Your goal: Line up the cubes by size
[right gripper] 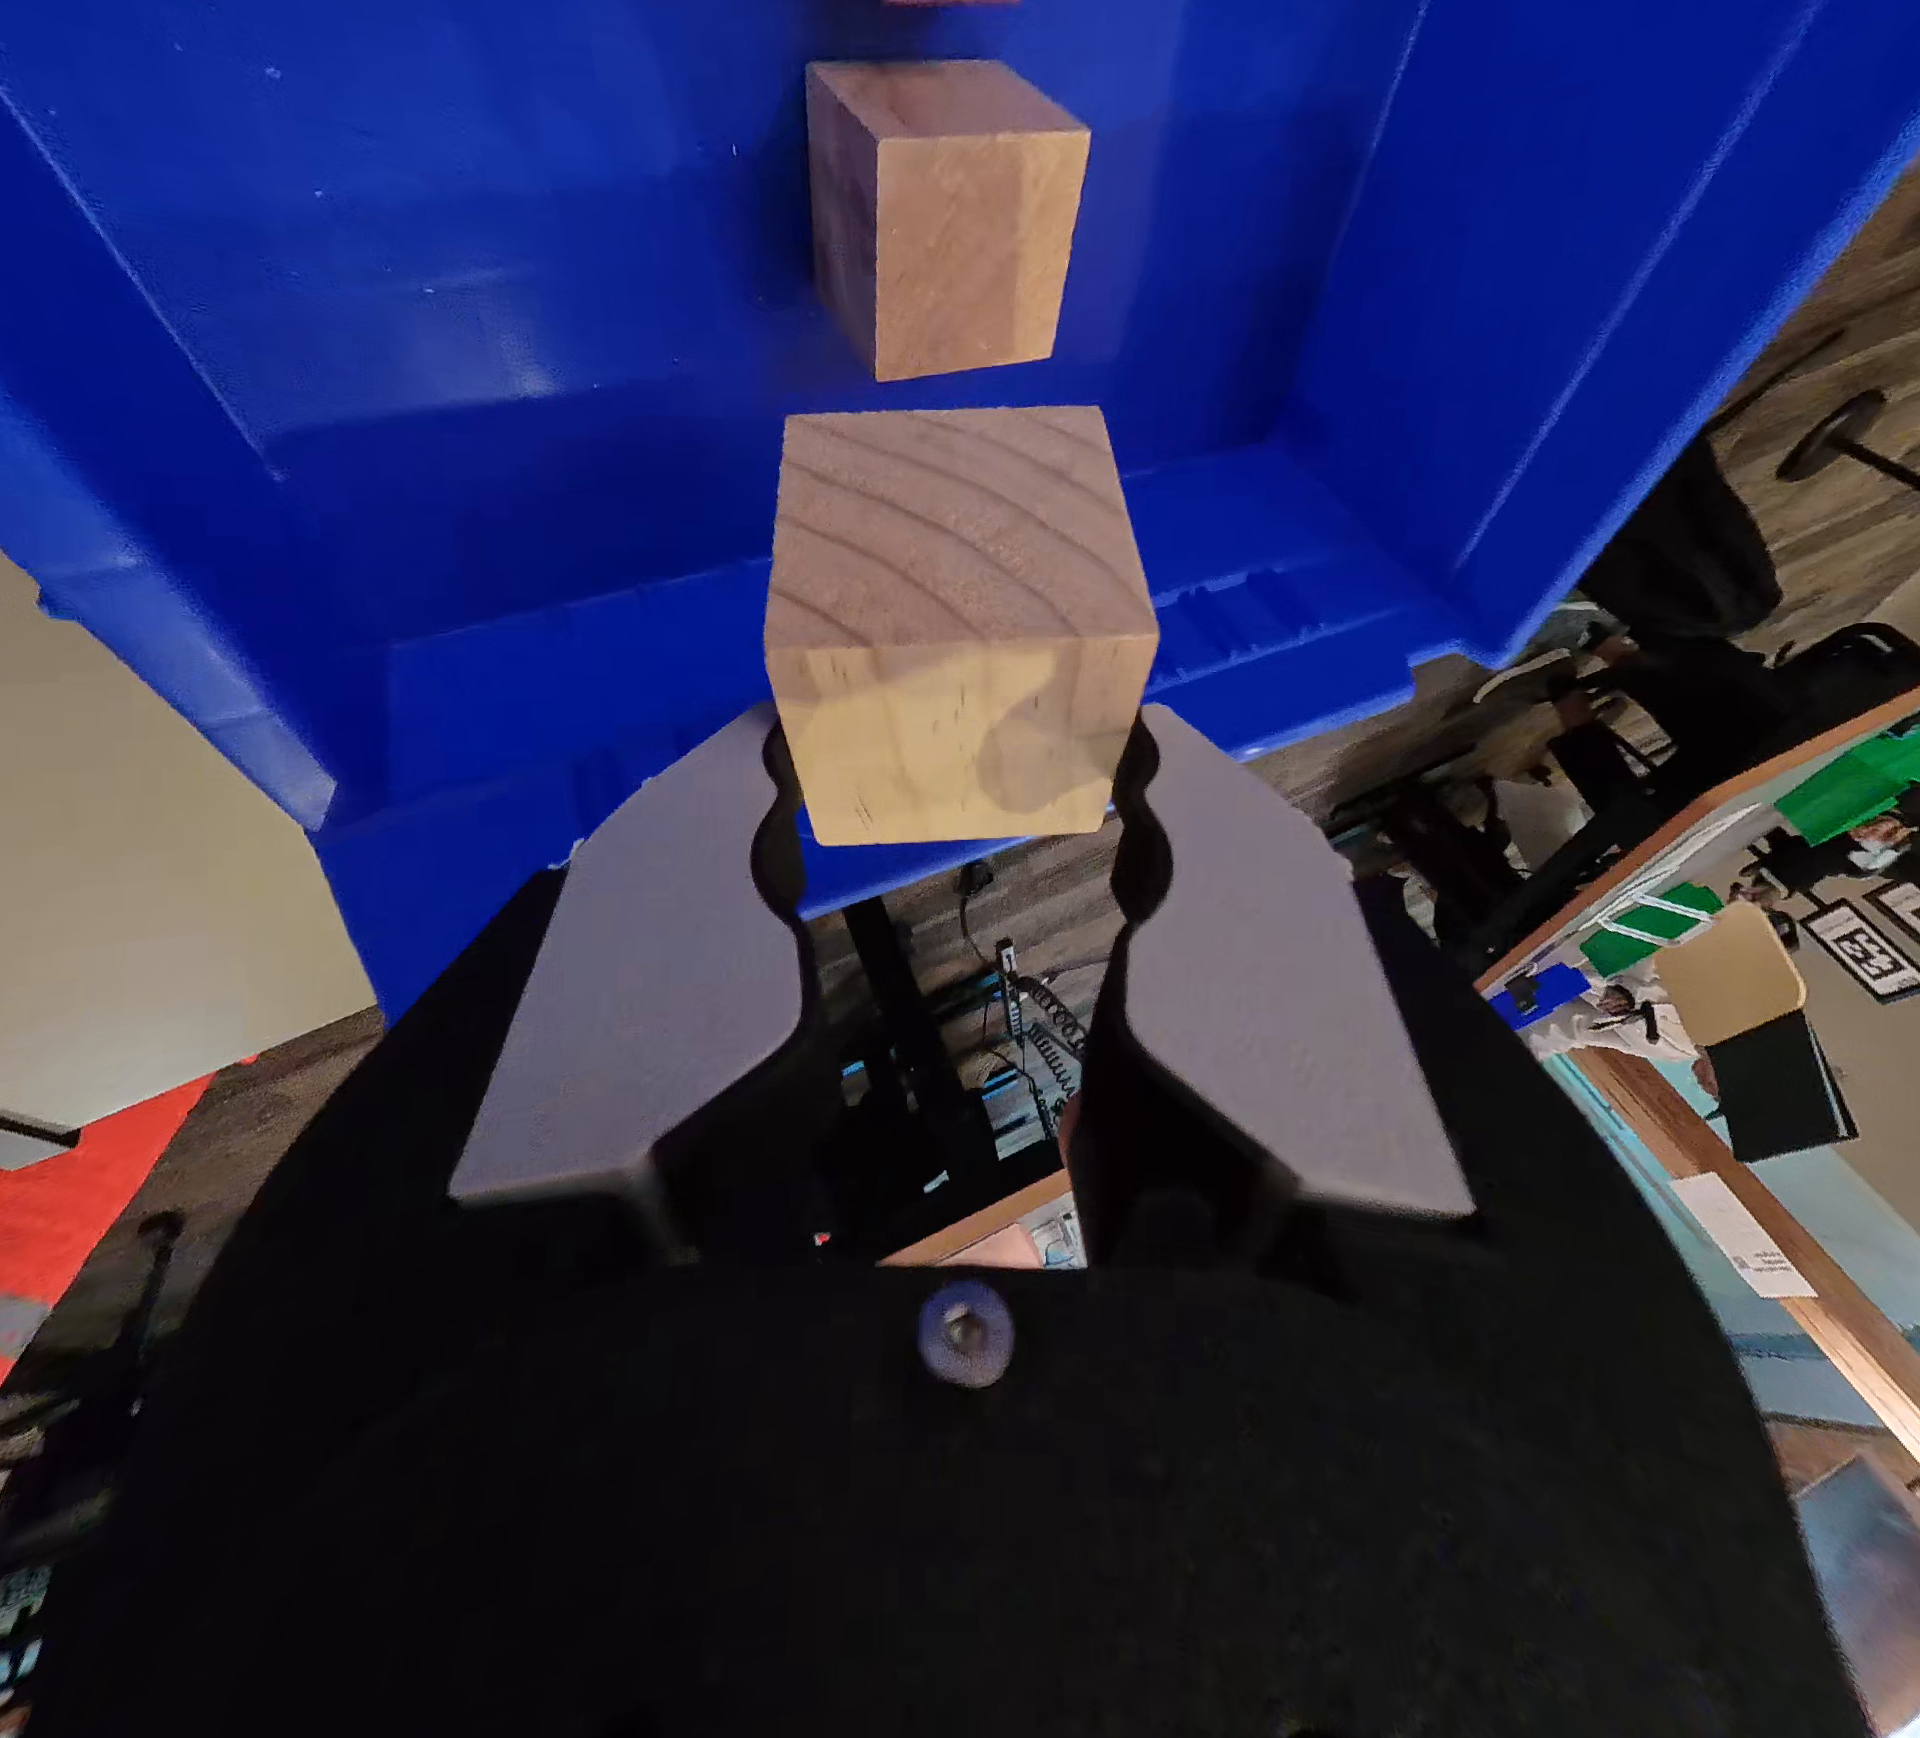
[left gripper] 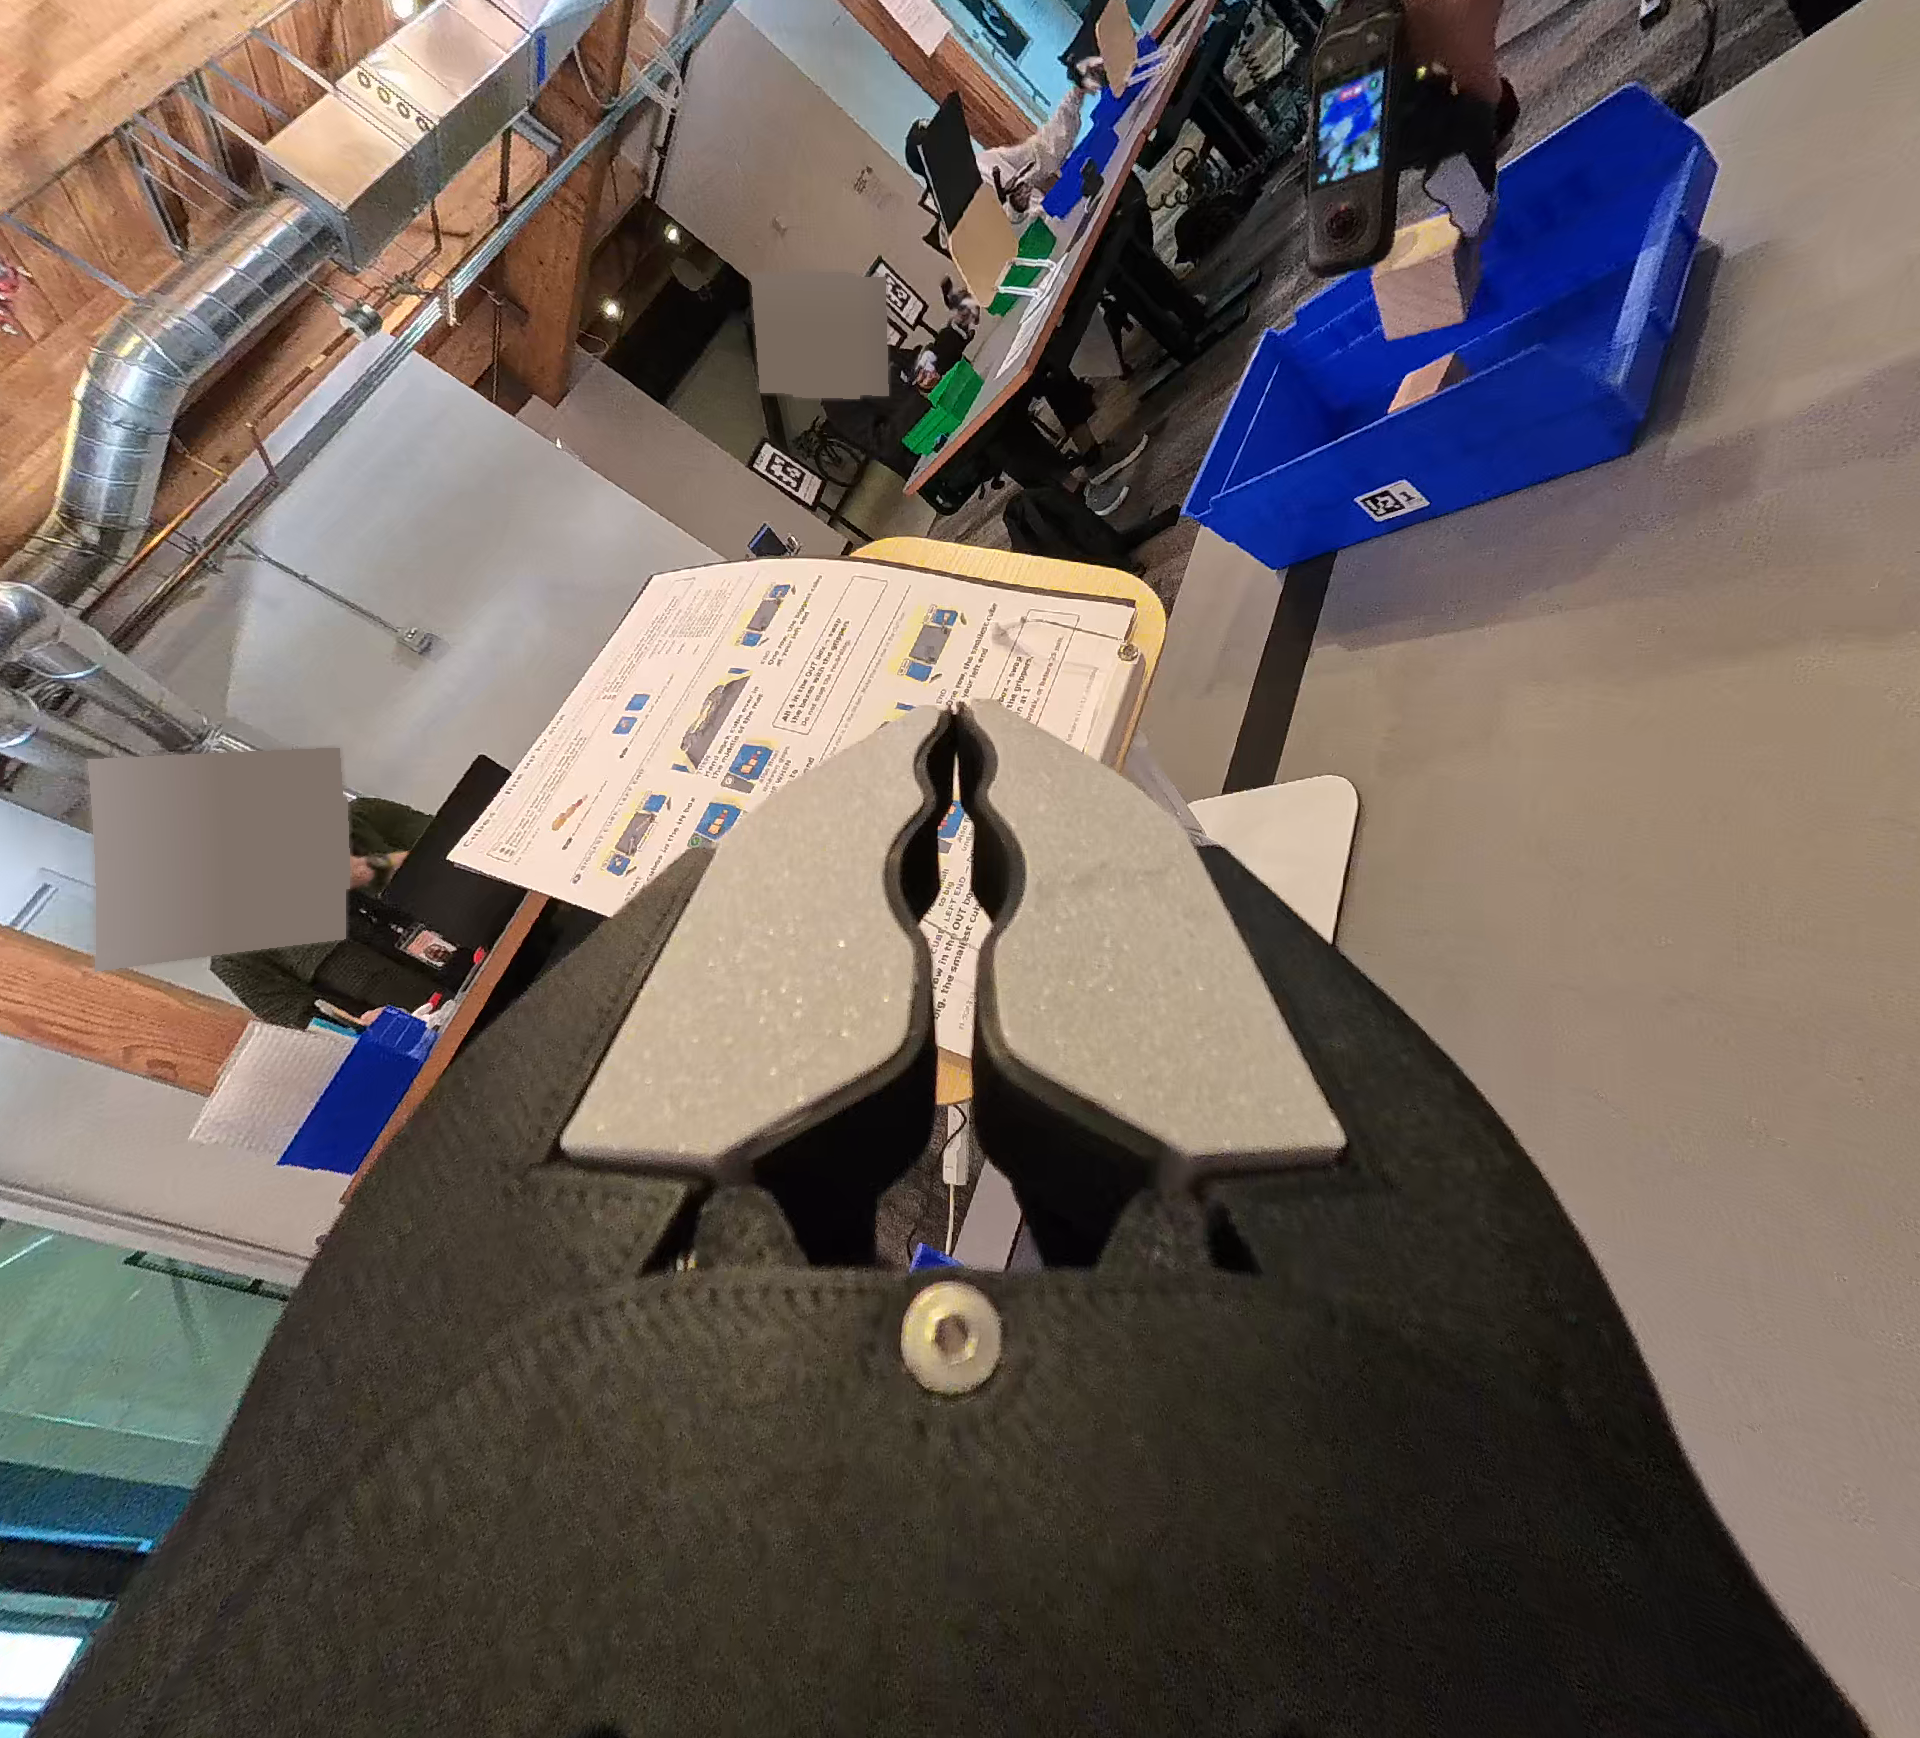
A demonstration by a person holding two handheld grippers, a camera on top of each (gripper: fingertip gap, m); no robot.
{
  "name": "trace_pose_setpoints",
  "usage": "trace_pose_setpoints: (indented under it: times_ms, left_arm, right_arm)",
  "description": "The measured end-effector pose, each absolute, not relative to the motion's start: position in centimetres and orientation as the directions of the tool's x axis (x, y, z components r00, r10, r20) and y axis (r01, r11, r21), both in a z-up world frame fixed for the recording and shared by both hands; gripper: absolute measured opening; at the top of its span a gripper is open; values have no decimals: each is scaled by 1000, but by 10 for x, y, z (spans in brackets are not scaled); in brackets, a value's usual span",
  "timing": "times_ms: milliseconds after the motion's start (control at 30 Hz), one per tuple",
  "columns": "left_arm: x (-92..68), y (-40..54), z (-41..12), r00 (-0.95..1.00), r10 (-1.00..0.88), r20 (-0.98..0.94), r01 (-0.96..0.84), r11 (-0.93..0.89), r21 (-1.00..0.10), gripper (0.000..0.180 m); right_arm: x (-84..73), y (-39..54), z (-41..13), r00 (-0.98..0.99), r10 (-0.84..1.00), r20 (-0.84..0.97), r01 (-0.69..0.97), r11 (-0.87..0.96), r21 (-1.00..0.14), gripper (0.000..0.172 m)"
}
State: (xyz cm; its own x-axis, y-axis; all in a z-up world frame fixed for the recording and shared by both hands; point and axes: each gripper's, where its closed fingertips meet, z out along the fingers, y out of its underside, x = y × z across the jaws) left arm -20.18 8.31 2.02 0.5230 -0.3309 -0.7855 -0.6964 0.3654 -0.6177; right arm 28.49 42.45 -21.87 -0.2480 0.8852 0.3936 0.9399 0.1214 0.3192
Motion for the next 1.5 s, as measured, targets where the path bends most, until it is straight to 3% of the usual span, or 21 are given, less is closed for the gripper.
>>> trace_pose_setpoints:
  times_ms: [400,733,1233,1500]
  left_arm:
    - [-200,91,11,498,-344,-796,-729,331,-599,0]
    - [-197,93,8,488,-359,-796,-729,334,-598,0]
    - [-194,93,5,476,-369,-798,-732,336,-593,0]
    - [-194,92,5,473,-370,-799,-733,338,-590,0]
  right_arm:
    - [289,440,-243,-269,910,314,883,102,459,58]
    - [292,445,-242,-261,919,296,875,95,475,58]
    - [298,451,-236,-286,902,323,805,44,591,58]
    - [291,446,-255,-284,920,271,813,81,577,58]
